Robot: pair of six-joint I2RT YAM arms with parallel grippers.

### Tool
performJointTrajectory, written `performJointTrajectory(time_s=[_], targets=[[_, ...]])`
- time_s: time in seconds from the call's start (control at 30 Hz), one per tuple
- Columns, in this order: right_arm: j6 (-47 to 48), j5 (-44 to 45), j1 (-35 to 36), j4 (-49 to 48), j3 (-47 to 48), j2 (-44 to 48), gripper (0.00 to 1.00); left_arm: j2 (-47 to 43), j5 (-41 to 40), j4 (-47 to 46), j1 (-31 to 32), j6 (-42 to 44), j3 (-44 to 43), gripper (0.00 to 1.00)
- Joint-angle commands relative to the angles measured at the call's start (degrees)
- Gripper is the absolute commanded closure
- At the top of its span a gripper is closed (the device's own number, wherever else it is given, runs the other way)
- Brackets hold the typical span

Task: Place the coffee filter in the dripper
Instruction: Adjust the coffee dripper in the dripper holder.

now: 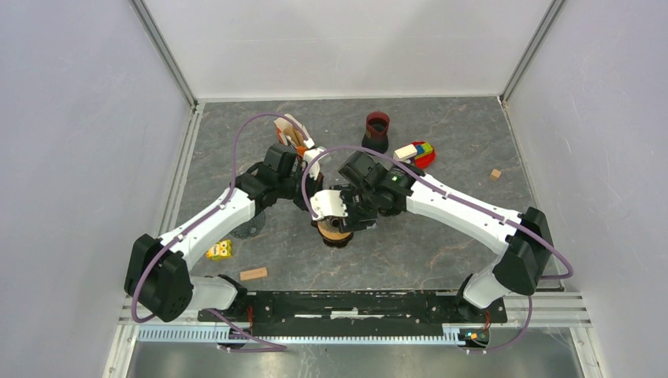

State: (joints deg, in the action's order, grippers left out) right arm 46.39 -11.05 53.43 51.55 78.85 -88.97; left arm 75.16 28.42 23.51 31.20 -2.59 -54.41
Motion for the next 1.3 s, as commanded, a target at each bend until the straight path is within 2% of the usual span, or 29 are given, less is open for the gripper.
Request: performJointTrajectory(time_s=[0.0, 0.23, 0.67, 1.13, 1.27], targets=[[0.32, 0.11, -0.48, -0.79, -0.01, 2.3, 0.28, 0.17, -0.74, 1.28, 0.01, -2.15, -1.88, 0.98], [0.36, 0.07, -0.54, -0.75, 0.03, 2.3, 0.28, 0.38, -1.26, 1.19, 0.0, -2.07, -2.42, 0.89], [0.37, -0.16, -0.87, -0.84, -0.53, 2.72, 0.28, 0.26, -2.23, 1.25, -0.09, -1.26, -5.06, 0.61], [0.37, -1.8, -2.06, -1.1, -1.72, 4.88, 0.28, -1.45, -0.59, 2.33, -1.46, -0.73, -6.03, 0.36], [0.37, -3.77, -3.82, -1.36, -2.37, 6.24, 0.28, -1.98, 1.11, 2.21, -3.06, -1.89, -7.29, 0.34]])
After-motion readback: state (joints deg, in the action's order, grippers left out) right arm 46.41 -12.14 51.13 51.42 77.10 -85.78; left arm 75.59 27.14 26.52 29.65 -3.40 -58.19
